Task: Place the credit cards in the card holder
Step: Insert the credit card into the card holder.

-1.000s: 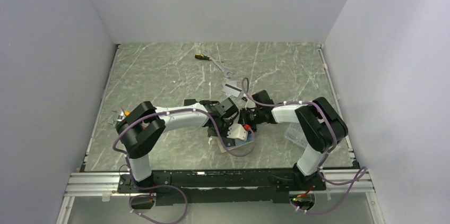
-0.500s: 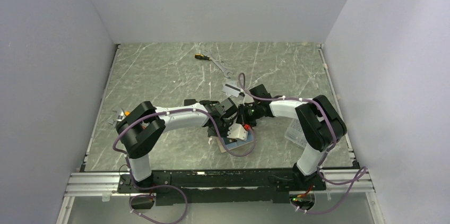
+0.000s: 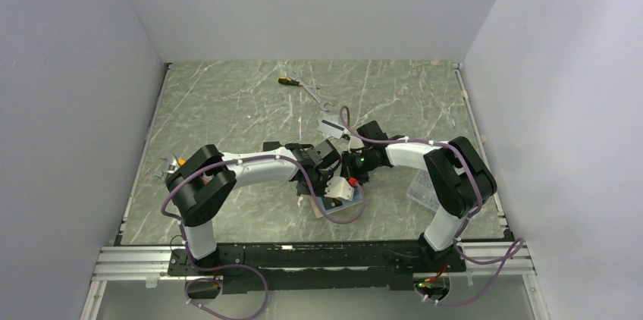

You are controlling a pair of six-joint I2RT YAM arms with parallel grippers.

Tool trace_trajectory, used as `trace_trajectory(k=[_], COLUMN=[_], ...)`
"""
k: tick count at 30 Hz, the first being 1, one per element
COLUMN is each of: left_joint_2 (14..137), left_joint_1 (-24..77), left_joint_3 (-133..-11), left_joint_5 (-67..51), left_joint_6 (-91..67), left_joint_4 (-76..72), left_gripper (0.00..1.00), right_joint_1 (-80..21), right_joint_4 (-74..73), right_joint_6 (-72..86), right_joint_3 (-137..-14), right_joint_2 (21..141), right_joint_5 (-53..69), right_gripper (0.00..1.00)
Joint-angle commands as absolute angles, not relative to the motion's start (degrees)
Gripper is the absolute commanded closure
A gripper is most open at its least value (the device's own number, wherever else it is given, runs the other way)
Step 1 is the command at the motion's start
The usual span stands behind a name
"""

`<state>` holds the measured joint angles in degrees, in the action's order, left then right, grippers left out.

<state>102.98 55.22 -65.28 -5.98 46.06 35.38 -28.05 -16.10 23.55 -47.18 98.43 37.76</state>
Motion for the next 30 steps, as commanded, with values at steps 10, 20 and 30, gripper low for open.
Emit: trace_trajectory(k=[10, 20, 30], left_joint_2=[105.31, 105.29, 105.03], left_joint_1=[54.93, 54.93, 54.85], left_joint_3=[-64.96, -64.77, -64.55], left_joint_5=[-4.47, -4.37, -4.21], left_joint_6=[47.54, 47.65, 47.76], left_joint_4=[31.8, 31.8, 31.56], left_gripper=[0.97, 0.97, 0.98], right_joint_1=[-29.34, -32.24, -32.45], right_joint_4=[-14.21, -9.19, -8.19], right_joint_6=[23.62, 28.59, 33.69], right_joint_3=[-46.28, -44.58, -41.25], right_joint_2=[96.83, 97.47, 93.64], right_joint_5=[38.84, 38.81, 35.84], right_gripper=[1.0, 1.0, 0.65])
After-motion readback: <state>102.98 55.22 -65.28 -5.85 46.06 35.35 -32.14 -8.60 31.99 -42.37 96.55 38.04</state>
